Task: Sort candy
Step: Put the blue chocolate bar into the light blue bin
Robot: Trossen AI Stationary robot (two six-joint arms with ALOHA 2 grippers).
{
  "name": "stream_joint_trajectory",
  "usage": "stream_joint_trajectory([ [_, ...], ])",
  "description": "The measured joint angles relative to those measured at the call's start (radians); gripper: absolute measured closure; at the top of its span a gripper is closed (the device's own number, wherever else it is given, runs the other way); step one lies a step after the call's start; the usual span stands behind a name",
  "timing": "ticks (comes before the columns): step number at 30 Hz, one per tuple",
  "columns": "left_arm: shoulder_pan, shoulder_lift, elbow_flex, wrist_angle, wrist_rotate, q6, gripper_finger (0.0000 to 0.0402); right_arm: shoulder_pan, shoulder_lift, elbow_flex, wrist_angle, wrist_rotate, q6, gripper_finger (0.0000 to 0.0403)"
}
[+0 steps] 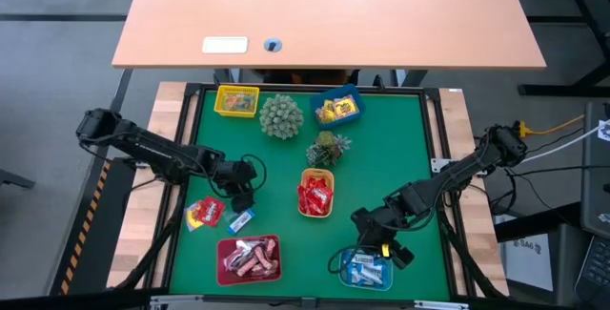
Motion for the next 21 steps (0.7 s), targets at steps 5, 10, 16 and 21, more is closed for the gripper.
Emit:
stream_joint_trajectory([
  [5, 0.102, 0.0, 0.041, -0.236, 0.026, 0.126, 0.0221, 0.0, 0.0, 0.0, 0.001, 0.054, -0.001, 0.0229],
  [10, 0.202, 0.0, 0.162, -0.467, -0.032, 0.264, 0.0221, 0.0, 0.0, 0.0, -0.009, 0.063, -0.001, 0.0229],
  [16, 0.268, 0.0, 0.331, -0.723, -0.283, 0.504, 0.0221, 0.0, 0.0, 0.0, -0.054, 0.086, -0.001, 0.0229],
  [21, 0.316, 0.0, 0.339, -0.843, -0.369, 0.622, 0.0221, 0.0, 0.0, 0.0, -0.07, 0.144, -0.002, 0.0229],
])
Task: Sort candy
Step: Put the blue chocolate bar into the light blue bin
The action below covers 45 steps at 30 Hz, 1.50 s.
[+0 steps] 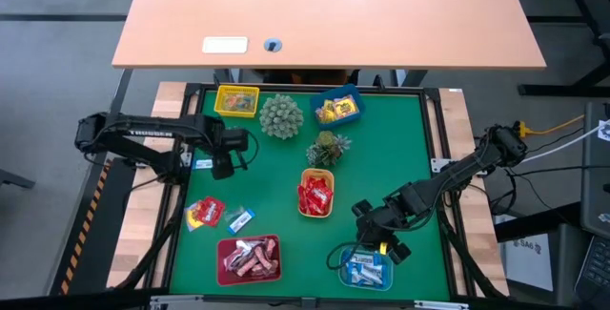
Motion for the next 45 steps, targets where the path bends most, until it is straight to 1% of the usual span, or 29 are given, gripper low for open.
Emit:
stream_joint_trajectory([
  [3, 0.029, 0.0, -0.036, -0.035, 0.01, 0.009, 0.0221, 0.0, 0.0, 0.0, 0.0, 0.023, 0.001, 0.0229],
  [7, 0.055, 0.0, -0.091, -0.049, 0.015, 0.011, 0.0221, 0.0, 0.0, 0.0, 0.001, 0.025, 0.001, 0.0229],
  [9, 0.068, 0.0, -0.123, -0.041, 0.039, 0.014, 0.0221, 0.0, 0.0, 0.0, 0.001, 0.025, 0.0, 0.0229],
  [11, 0.081, 0.001, -0.15, -0.042, 0.086, 0.014, 0.0221, 0.0, 0.0, 0.0, 0.001, 0.025, 0.0, 0.0229],
  [13, 0.09, 0.001, -0.153, -0.032, 0.116, 0.023, 0.0221, 0.0, 0.0, 0.0, 0.0, 0.025, 0.0, 0.0229],
  [21, 0.135, 0.023, -0.152, -0.027, 0.123, 0.026, 0.0221, 0.0, 0.0, 0.0, 0.0, 0.025, 0.0, 0.0229],
  [27, 0.188, 0.104, -0.152, -0.022, 0.17, 0.045, 0.0221, 0.0, 0.0, 0.0, -0.001, 0.022, 0.001, 0.0229],
  [35, 0.237, 0.258, -0.152, -0.004, 0.171, 0.049, 0.0221, 0.0, 0.0, 0.0, -0.005, 0.017, -0.003, 0.0229],
  [38, 0.243, 0.309, -0.152, 0.018, 0.19, 0.06, 0.0221, 0.0, 0.0, 0.0, -0.008, 0.017, -0.003, 0.0229],
  [45, 0.243, 0.391, -0.152, 0.024, 0.19, 0.062, 0.0221, 0.0, 0.0, 0.0, -0.031, 0.017, -0.023, 0.0229],
])
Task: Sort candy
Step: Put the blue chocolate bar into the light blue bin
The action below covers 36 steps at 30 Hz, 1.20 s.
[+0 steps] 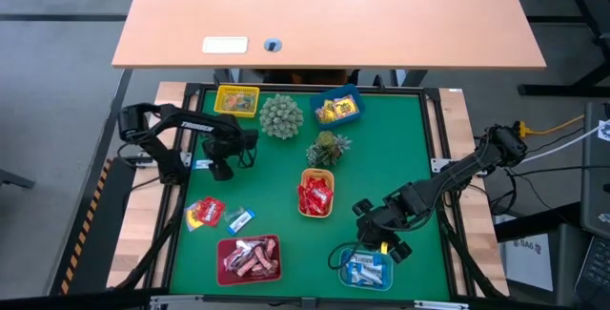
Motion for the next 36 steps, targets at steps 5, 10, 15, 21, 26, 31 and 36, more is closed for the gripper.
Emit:
stream_joint_trajectory([
  [5, 0.0, 0.044, 0.001, 0.029, 0.0, 0.008, 0.0221, 0.0, 0.0, 0.0, -0.001, 0.0, -0.001, 0.0229],
  [10, 0.0, 0.077, 0.005, 0.044, 0.009, 0.023, 0.0222, 0.0, 0.0, 0.0, -0.001, 0.0, -0.001, 0.0229],
  [15, 0.0, 0.084, 0.004, 0.049, 0.025, 0.03, 0.023, 0.0, 0.0, 0.0, -0.001, 0.0, -0.001, 0.0229],
  [21, 0.0, 0.085, 0.003, 0.054, 0.035, 0.03, 0.0276, 0.0, 0.0, 0.0, -0.001, 0.0, -0.001, 0.0229],
  [26, 0.0, 0.085, 0.002, 0.053, 0.035, 0.026, 0.0304, 0.0, 0.0, 0.0, -0.001, 0.0, -0.001, 0.0229],
  [31, -0.007, 0.087, 0.012, 0.045, 0.074, 0.015, 0.0308, 0.0, 0.0, 0.0, -0.001, 0.0, -0.001, 0.0229],
  [36, -0.041, 0.09, 0.064, 0.06, 0.132, 0.005, 0.031, 0.0, 0.0, 0.0, -0.001, 0.001, -0.001, 0.0229],
])
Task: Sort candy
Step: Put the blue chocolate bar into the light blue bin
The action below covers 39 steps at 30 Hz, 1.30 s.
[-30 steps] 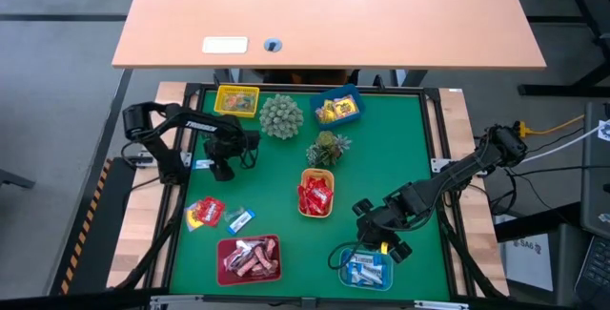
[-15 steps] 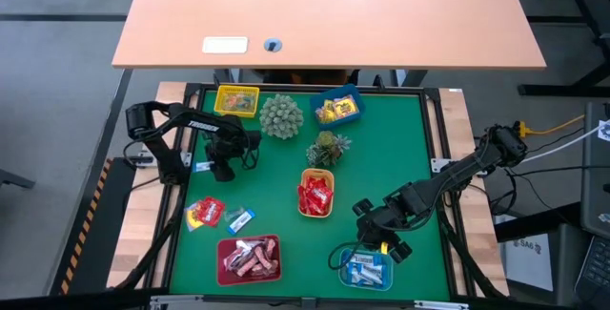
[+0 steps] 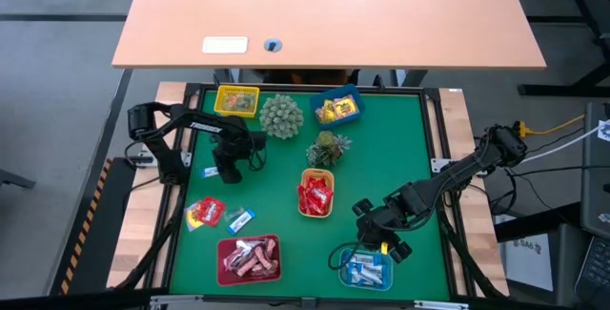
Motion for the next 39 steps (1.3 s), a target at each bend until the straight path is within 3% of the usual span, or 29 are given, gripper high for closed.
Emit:
stream_joint_trajectory([
  [8, -0.061, 0.0, 0.101, 0.022, 0.117, -0.008, 0.0312, 0.0, 0.0, 0.0, -0.001, 0.0, -0.028, 0.0229],
  [16, -0.138, 0.0, 0.212, 0.064, 0.158, -0.012, 0.0313, 0.0, 0.0, 0.0, 0.009, 0.065, -0.044, 0.0229],
  [26, -0.219, -0.001, 0.3, 0.219, 0.246, -0.016, 0.0312, 0.0, 0.0, 0.0, 0.094, 0.229, -0.251, 0.0229],
  [32, -0.271, -0.001, 0.306, 0.387, 0.321, -0.061, 0.0311, 0.0, 0.0, 0.0, 0.203, 0.278, -0.422, 0.0229],
  [39, -0.334, -0.001, 0.306, 0.527, 0.334, -0.068, 0.0311, 0.0, 0.0, 0.0, 0.256, 0.327, -0.532, 0.0229],
])
